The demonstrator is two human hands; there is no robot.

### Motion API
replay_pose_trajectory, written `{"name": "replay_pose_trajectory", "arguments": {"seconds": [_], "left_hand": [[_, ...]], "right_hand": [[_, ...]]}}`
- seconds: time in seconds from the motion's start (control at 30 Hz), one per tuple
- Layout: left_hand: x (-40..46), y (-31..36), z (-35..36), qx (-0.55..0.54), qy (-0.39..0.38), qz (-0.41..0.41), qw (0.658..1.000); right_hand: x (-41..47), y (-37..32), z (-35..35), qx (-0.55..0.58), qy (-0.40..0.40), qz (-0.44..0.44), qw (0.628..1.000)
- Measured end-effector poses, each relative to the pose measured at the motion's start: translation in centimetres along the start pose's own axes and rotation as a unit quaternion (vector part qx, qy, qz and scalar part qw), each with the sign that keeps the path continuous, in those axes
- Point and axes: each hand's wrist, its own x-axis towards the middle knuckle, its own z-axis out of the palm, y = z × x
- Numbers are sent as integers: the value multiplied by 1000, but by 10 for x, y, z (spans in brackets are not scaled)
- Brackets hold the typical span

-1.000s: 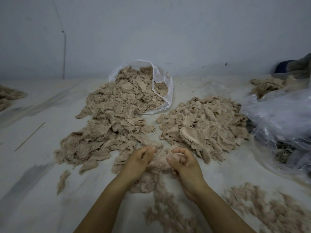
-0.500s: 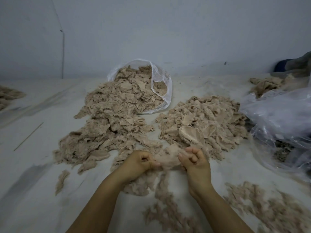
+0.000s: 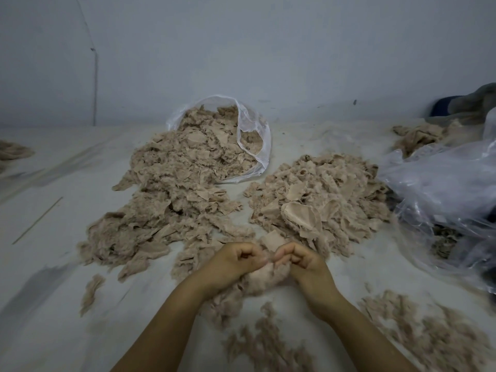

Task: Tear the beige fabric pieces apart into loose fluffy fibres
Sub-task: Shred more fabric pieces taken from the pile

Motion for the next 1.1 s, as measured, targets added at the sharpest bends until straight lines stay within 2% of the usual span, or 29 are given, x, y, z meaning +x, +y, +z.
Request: {"name": "replay_pose_trajectory", "arguments": {"seconds": [0.1, 0.3, 0.37, 0.47, 0.5, 0.6, 0.67, 0.77, 0.83, 0.9, 0.93, 1.0, 1.03, 1.1], "left_hand": [[-1, -3, 4, 15, 23, 3, 1000], [1, 2, 12, 99, 27, 37, 994], [2, 0, 8, 152, 60, 36, 986], [-1, -3, -9, 134, 158, 19, 978], [-3, -2, -13, 112, 159, 7, 981], [-3, 3, -2, 69, 69, -51, 994], [-1, 3, 13, 50, 37, -53, 997], [-1, 2, 13, 18, 36, -55, 998], [-4, 3, 6, 41, 40, -65, 996], [-5, 3, -1, 49, 80, -66, 993], [-6, 3, -5, 23, 109, -67, 992], [-5, 2, -12, -104, 150, -71, 981], [-4, 3, -15, -180, 157, -69, 969], [-3, 4, -19, -288, 156, -63, 943]], "right_hand": [[-1, -1, -2, 35, 17, 12, 999], [-1, 2, 5, -43, -13, 112, 993], [-1, 1, 2, -52, 27, 109, 992], [0, -1, -8, -9, 94, 100, 991], [0, -2, -9, 5, 99, 98, 990], [0, 0, -1, 36, 99, 96, 990], [0, 0, 7, 51, 97, 101, 989], [-1, 2, 9, 72, 122, 122, 982], [3, 3, 6, 50, 147, 125, 980], [11, -4, 4, 68, 188, 107, 974], [17, -8, 2, 113, 203, 98, 968], [24, -15, 2, 214, 193, 114, 951], [25, -16, 5, 217, 168, 135, 952], [17, -6, 14, 106, 72, 180, 975]]}}
